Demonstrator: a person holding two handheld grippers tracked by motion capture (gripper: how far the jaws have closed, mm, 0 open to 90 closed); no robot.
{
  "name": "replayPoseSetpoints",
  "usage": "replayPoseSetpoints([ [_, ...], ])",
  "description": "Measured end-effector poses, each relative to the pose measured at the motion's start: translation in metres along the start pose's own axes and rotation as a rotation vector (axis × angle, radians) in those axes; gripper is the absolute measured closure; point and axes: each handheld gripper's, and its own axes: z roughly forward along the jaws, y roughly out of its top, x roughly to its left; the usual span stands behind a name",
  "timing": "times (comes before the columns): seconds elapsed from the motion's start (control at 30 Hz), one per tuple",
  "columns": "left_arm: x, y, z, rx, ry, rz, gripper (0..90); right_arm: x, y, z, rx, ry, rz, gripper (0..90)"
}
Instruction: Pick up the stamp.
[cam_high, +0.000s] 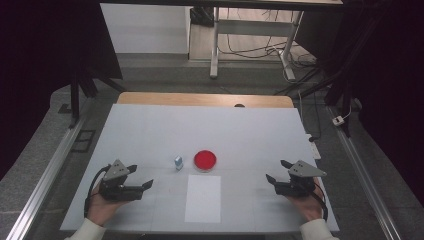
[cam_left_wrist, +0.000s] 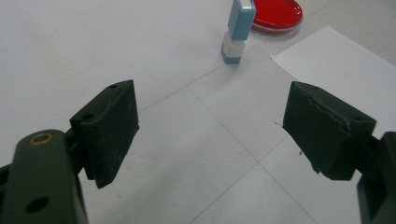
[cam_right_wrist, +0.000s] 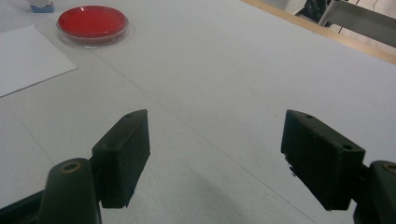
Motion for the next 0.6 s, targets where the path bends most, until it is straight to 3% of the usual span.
replayPoseSetpoints([
  [0.6,-0.009,0.016,0.01,-0.003,-0.026,0.027,18.8,0.003,0.002,0.0,-0.007,0.003,-0.009,24.4],
])
